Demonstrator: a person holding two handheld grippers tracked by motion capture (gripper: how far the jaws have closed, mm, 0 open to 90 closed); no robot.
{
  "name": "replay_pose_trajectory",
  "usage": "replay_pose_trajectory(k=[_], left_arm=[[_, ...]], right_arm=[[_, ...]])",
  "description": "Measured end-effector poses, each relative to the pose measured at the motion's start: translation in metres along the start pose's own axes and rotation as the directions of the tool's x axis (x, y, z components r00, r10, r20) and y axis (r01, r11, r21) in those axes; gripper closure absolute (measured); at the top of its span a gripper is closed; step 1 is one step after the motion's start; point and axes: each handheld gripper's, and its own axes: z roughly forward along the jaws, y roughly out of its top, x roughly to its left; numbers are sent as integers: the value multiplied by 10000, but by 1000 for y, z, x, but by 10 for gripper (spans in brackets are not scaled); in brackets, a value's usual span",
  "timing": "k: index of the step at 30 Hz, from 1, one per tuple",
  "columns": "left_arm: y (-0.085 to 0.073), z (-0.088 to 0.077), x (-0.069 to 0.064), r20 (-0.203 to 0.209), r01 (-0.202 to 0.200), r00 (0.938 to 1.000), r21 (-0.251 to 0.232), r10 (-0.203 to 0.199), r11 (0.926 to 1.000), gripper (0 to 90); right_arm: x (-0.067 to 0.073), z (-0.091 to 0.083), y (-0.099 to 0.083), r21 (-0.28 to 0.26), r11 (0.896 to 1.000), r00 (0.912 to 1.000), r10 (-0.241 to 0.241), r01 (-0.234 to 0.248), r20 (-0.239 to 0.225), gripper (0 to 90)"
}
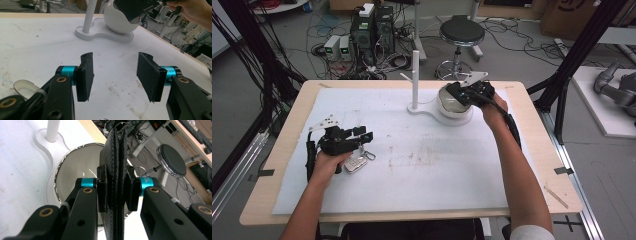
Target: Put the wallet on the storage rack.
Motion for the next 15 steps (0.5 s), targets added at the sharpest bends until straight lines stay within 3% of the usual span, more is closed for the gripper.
replay_pose_trajectory(k=[6,15], left_arm=[[0,-1,1,-39,31,10000,-46,-31,10000,473],[0,-1,1,-44,75,10000,-78,-75,9999,474]], right_arm=[[5,9,0,109,9976,9976,-690,689,107,763],[12,13,0,-225,9976,9942,-678,662,-833,704]])
